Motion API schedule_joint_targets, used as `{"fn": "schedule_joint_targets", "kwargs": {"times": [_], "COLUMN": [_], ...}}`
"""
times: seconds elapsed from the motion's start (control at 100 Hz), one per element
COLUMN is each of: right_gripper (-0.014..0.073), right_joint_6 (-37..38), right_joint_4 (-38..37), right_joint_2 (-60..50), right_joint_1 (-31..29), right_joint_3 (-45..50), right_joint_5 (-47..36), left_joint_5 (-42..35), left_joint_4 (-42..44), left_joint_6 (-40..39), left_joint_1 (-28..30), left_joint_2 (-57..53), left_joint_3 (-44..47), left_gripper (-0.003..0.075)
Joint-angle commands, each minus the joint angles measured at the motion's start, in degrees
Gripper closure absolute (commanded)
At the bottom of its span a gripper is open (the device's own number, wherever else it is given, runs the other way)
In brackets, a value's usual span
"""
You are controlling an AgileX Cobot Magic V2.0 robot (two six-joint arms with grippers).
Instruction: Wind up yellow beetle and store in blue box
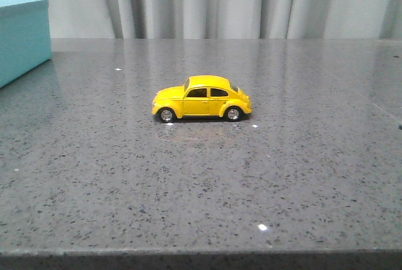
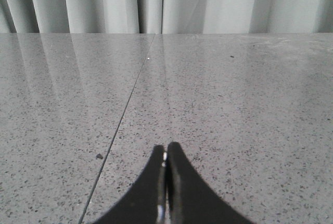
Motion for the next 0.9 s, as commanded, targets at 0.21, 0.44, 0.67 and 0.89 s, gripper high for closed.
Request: {"fn": "schedule_joint_targets", "kwargs": {"times": [0.21, 0.44, 0.67, 0.89], "right_gripper": [0.0661, 0.0661, 0.0661, 0.0661], "right_joint_6": [-0.16, -0.16, -0.16, -0.16], "right_joint_4": [-0.09, -0.09, -0.09, -0.21], "right_joint_2": [-1.32, -1.32, -1.32, -1.32], "right_joint_1": [-0.31, -0.31, -0.31, -0.31], "right_joint_3": [-0.96, -0.96, -0.96, -0.96], "right_joint_5": [-3.99, -3.99, -3.99, -4.33], "left_joint_5": [-6.62, -7.39, -7.39, -8.85], "left_joint_4": [-0.01, -1.05, -1.05, -1.05], "left_joint_6": [-0.04, -0.04, -0.04, -0.04], "left_joint_1": [-0.40, -0.40, -0.40, -0.40], "left_joint_2": [-1.88, -1.88, -1.88, -1.88], "left_joint_3": [1.20, 1.20, 1.20, 1.20], "left_gripper": [0.0738, 0.0738, 0.0738, 0.0739]}}
